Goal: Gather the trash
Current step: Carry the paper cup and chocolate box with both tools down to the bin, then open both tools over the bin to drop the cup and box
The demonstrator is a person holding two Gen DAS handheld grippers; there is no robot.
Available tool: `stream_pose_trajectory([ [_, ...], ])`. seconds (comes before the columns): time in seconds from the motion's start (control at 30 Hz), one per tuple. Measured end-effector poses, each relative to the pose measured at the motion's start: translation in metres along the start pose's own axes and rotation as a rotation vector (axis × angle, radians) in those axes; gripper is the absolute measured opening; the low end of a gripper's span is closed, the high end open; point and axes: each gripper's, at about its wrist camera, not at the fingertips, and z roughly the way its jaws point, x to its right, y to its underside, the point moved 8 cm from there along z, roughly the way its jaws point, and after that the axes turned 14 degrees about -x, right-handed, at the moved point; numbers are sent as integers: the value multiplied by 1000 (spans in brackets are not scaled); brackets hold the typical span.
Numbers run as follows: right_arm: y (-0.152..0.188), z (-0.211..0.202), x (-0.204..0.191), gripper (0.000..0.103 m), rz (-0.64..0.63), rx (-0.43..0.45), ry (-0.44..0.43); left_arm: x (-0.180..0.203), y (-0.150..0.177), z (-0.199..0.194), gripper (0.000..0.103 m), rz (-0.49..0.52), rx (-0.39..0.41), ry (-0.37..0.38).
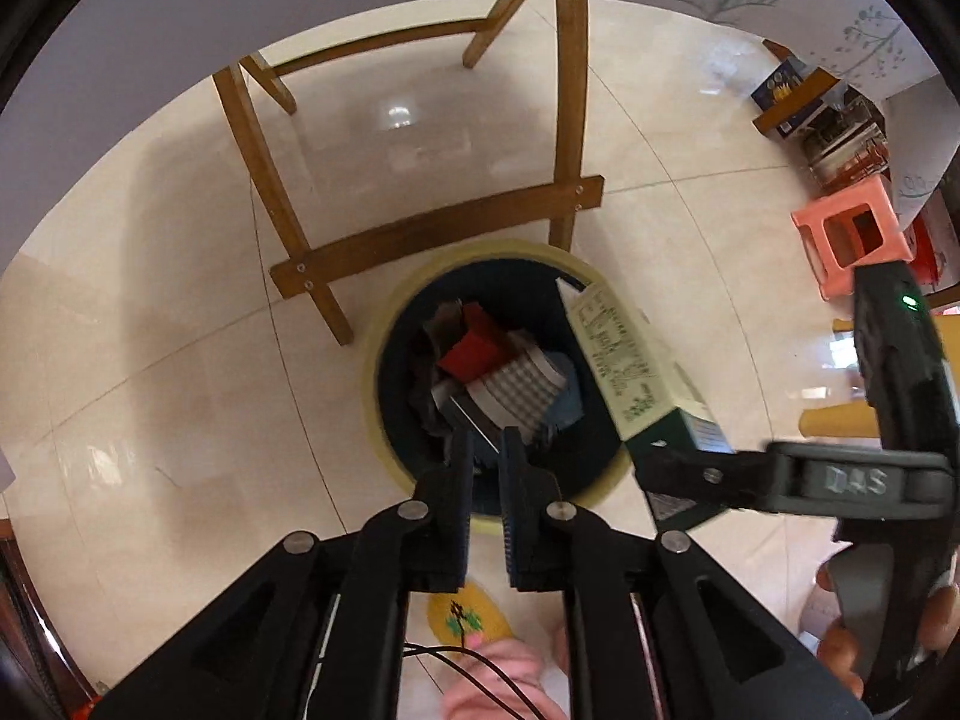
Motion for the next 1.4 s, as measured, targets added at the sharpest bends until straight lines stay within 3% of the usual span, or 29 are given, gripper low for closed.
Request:
stream_pose_trajectory([
  [0.27, -30, 23, -11, 96, -38, 17, 90, -14, 1, 6, 20, 3, 38, -14],
  [0.5, -44, 40, -23, 96, -115, 45, 112, -28, -2, 10, 29, -36, 65, -2],
  [0.63, -42, 43, -24, 96, -137, 43, 92, -32, -2, 13, 31, -41, 65, -9],
  [0.77, -35, 39, -24, 96, -178, 61, 139, -32, -2, 11, 38, -46, 72, -9],
  [0.93, -33, 33, -26, 96, -194, 75, 165, -27, -5, 6, 40, -50, 89, -5],
  [1.13, -24, 8, -37, 96, -259, 170, 182, -18, -7, -4, 43, -54, 124, 1],
  [1.2, -21, -3, -37, 96, -275, 210, 200, -15, -7, -10, 46, -51, 137, 0],
  [1.33, -11, -29, -39, 96, -295, 274, 207, -12, -2, -28, 68, -76, 169, -1],
  [1.4, -4, -41, -40, 96, -306, 293, 219, -11, 0, -37, 71, -95, 175, 0],
])
